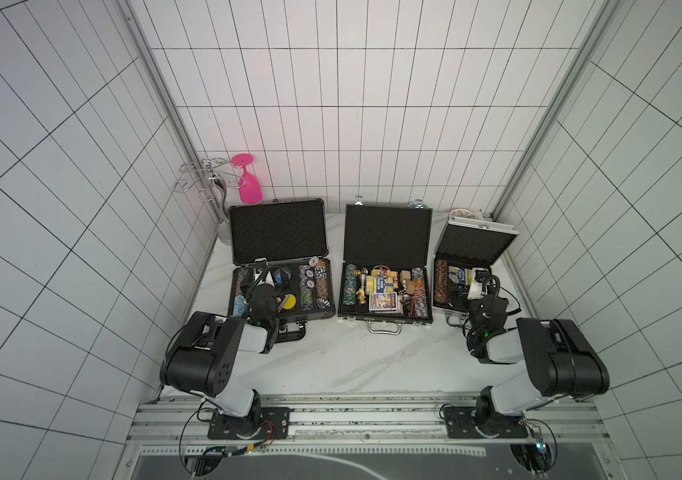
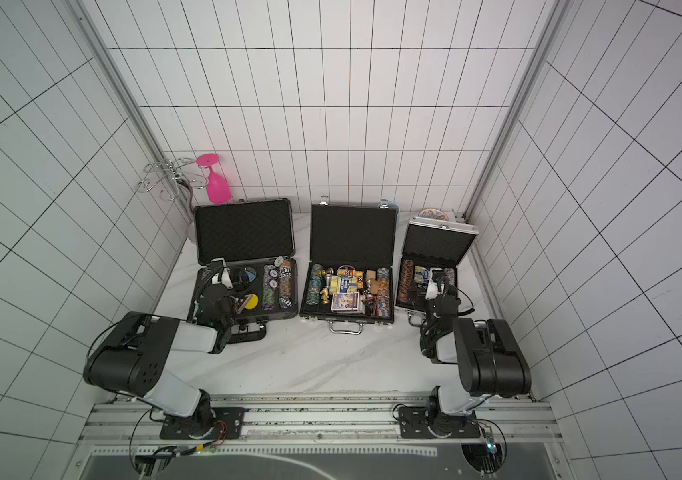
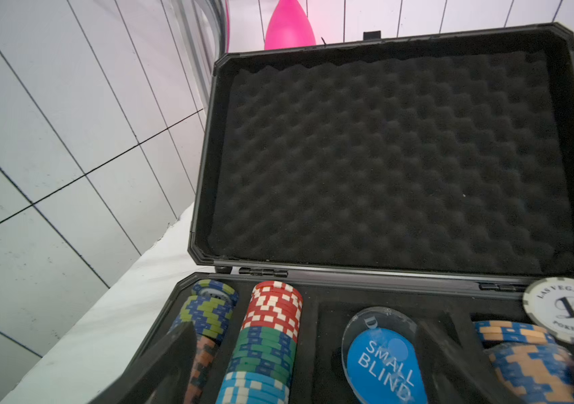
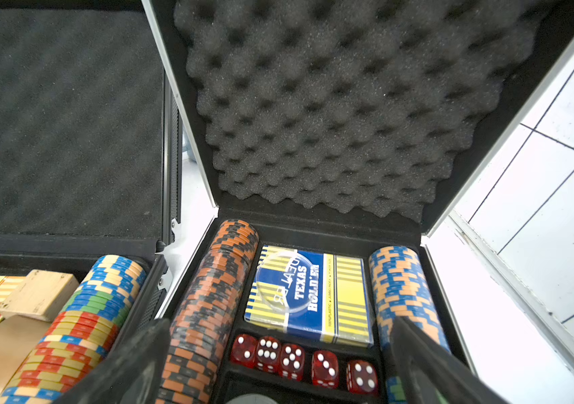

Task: Close the poker set cases
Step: Close the lid of the poker set case.

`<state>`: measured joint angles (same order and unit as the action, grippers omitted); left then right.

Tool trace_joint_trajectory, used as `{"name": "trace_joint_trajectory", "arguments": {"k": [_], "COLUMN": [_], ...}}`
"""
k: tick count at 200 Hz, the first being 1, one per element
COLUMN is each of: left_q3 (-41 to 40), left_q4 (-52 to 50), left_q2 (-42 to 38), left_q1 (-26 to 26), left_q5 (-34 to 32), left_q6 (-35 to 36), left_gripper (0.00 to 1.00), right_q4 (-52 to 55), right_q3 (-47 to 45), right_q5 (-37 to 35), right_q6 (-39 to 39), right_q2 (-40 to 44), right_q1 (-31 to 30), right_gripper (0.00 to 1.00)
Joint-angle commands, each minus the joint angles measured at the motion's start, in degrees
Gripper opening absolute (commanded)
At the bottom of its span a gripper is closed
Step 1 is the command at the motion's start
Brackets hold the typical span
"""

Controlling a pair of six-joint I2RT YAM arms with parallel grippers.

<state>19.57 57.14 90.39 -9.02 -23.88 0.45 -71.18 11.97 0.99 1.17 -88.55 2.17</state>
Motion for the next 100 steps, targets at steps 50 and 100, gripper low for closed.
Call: {"name": "trace_joint_trajectory", "arguments": {"k": [50, 100], "left_q3": [0.7, 0.7], "left_q4": [0.5, 0.4], "left_q2": [-0.2, -0.2], "left_q1": [1.6, 1.7], "left_q5": [3.2, 3.2], "left_q6": [-0.3, -0.3], "left_gripper": [0.98, 0.98], "right_q4": [-0.9, -0.9], "right_q3": [2.5, 2.6], "right_q5": [0.2, 0.2], "right_q6": [0.4, 0.4], "right_q2": [0.1, 0.0], "right_q1": [0.2, 0.2], "right_gripper": [1.00, 1.00]}}
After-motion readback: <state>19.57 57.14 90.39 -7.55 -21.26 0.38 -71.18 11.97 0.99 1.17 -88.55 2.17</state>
